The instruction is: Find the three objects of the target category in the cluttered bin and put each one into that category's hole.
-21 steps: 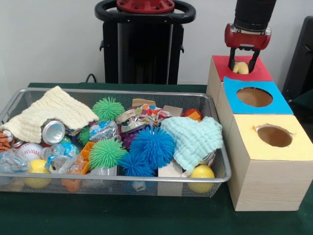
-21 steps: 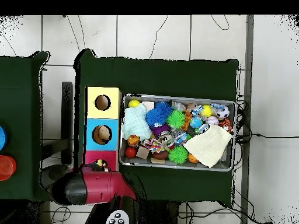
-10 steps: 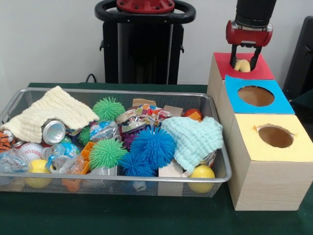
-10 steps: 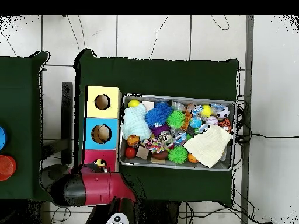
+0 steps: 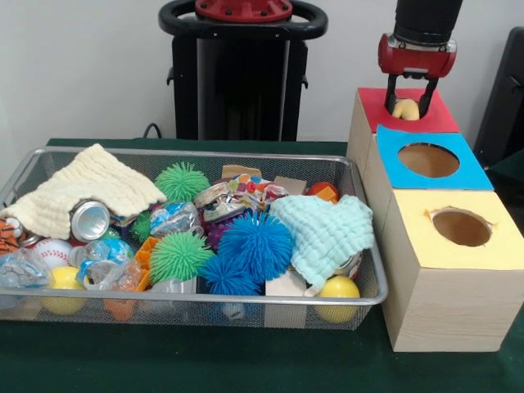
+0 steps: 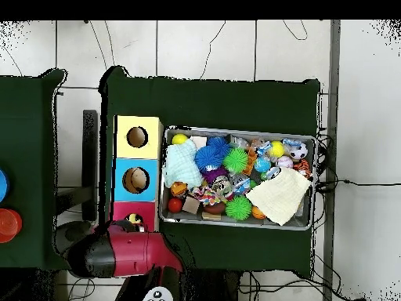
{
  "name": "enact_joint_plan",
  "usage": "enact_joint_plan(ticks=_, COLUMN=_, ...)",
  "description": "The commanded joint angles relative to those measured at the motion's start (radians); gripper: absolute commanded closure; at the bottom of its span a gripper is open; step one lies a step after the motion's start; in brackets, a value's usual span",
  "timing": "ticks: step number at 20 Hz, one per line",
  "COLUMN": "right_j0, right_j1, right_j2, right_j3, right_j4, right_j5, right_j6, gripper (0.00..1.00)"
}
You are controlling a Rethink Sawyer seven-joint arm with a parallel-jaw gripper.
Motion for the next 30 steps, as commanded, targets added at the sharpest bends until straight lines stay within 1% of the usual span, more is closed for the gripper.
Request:
enact_joint_plan(ticks=1, right_j0=-0.010, right_j1=-0.144, right_j2=-0.029, right_j3=0.007, right_j4=-0.050, right_j5=0.181, right_j6=0.080, gripper=0.00)
enact_joint_plan(ticks=7, right_j0=-0.018, right_j1=-0.138, right_j2=-0.026, right_j3=0.009, right_j4=-0.054, right_j5=0.165, right_j6=0.072, gripper=0.00)
enact_joint_plan(ticks=13, right_j0=-0.009, right_j1=-0.136, right_j2=-0.037, right_j3=0.010, right_j4=-0.054, right_j5=0.158, right_j6=0.084, gripper=0.00)
enact_joint_plan(ticks=30, right_j0=-0.008, right_j1=-0.136, right_j2=-0.040, right_j3=0.030, right_j4=-0.053, right_j5=0.114, right_j6=0.094, gripper=0.00)
